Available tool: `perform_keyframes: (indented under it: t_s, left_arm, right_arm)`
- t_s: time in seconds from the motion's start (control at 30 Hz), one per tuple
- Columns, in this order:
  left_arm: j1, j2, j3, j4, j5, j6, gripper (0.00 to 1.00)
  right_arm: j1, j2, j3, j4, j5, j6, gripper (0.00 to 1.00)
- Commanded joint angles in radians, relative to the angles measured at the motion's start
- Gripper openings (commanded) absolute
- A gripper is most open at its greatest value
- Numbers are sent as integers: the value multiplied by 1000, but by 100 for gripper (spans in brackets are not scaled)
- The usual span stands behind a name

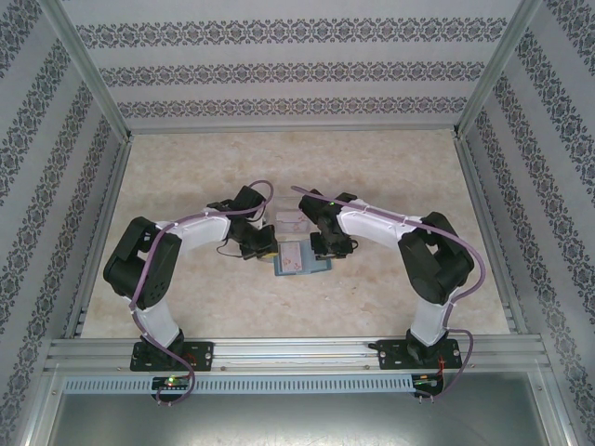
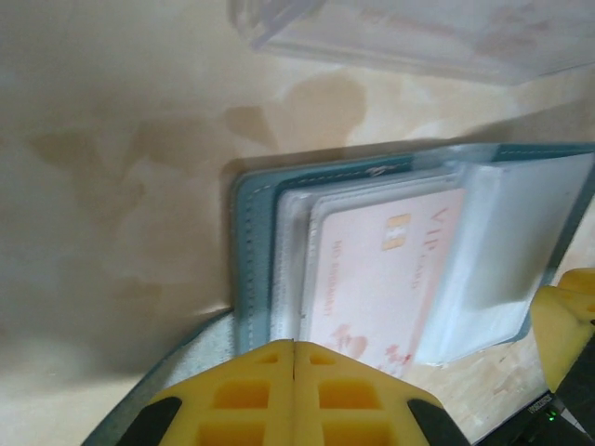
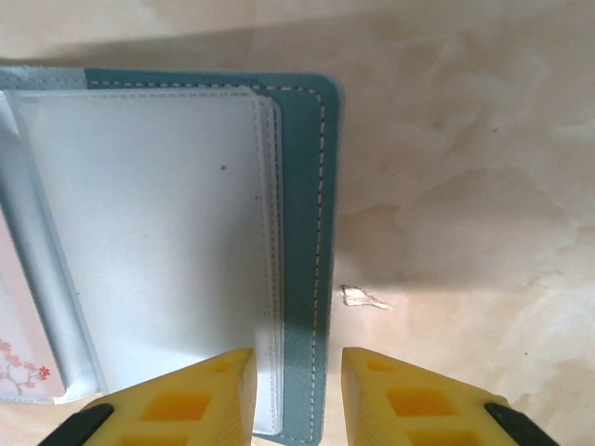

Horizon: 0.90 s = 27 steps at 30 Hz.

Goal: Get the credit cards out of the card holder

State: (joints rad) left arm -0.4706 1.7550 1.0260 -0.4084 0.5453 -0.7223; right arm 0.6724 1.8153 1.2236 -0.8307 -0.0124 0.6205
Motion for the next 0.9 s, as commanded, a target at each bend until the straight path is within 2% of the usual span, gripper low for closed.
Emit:
perform_keyframes:
  t_s: [0.0, 0.33, 0.67, 0.87]
  left_arm:
    - [-18, -28, 43, -49, -11, 21, 1]
    - [-77, 19, 96, -32, -3, -4, 0]
    - [-108, 35, 38, 9, -10, -34, 0]
    - [-108, 46, 20, 14, -9, -29, 0]
  right_arm:
    - [-10, -43, -12, -9, -14, -14, 30]
    - [-16, -68, -9, 56, -111, 3, 30]
    - [-32, -44, -72, 297, -364, 78, 27]
    - [-45, 1, -93, 393, -456, 105, 24]
